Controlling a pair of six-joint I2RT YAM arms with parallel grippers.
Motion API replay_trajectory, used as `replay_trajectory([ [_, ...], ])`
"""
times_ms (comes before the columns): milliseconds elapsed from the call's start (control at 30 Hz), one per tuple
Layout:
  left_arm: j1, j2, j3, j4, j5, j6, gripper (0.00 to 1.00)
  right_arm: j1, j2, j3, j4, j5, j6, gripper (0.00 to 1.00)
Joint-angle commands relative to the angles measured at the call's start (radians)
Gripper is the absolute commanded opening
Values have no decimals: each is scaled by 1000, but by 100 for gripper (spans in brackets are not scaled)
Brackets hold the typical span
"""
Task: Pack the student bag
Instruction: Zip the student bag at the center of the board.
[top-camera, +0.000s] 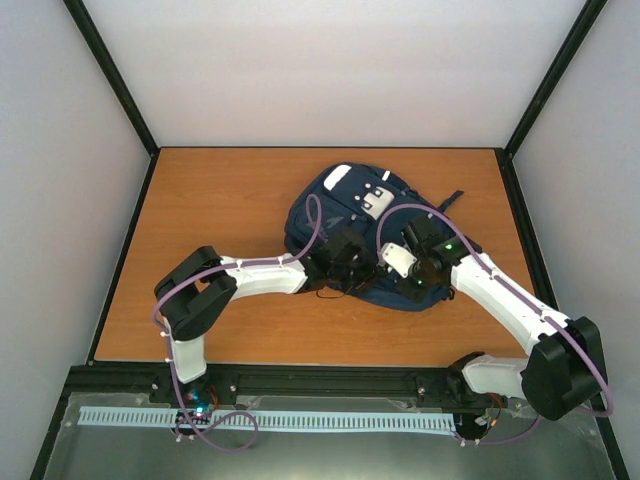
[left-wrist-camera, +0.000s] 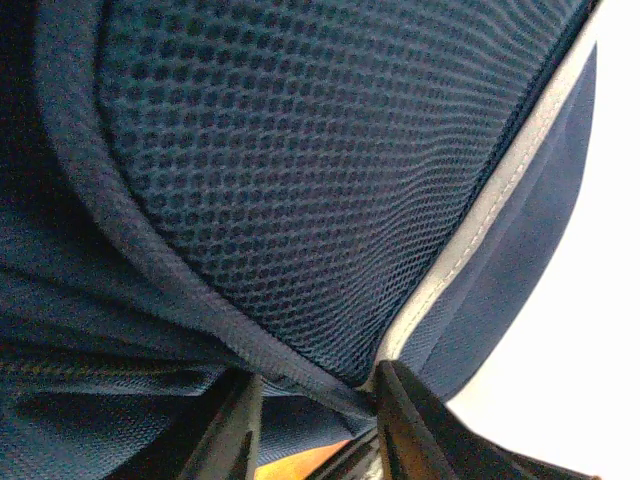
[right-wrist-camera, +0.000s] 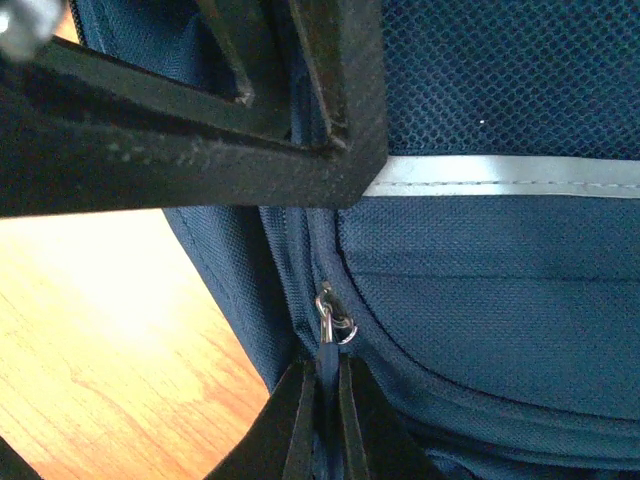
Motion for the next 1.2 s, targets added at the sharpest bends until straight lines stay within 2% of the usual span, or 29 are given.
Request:
replay_trajectory([
  [0, -11, 33, 48, 74, 14, -21, 30, 9, -16, -10, -25, -88, -38, 3],
  [267, -8, 26, 29, 74, 6, -15, 2, 9, -15, -31, -41, -83, -37, 3],
  [433, 1, -23, -24, 62, 1, -4, 1, -12, -44, -48, -26, 6, -33, 3],
  [600, 23, -98, -103, 42, -8, 19, 1, -85, -51, -42, -22, 19, -66, 3],
  [733, 49, -169, -160, -63, -37, 66, 1, -125, -52, -36, -26, 8, -76, 3],
  [1033, 173, -376, -322, -176, -62, 163, 1, -150, -36, -25, -1, -7, -82, 3],
  [1167, 270, -477, -366, -259, -63, 236, 1, -151, -6, -9, 3, -85, -91, 3],
])
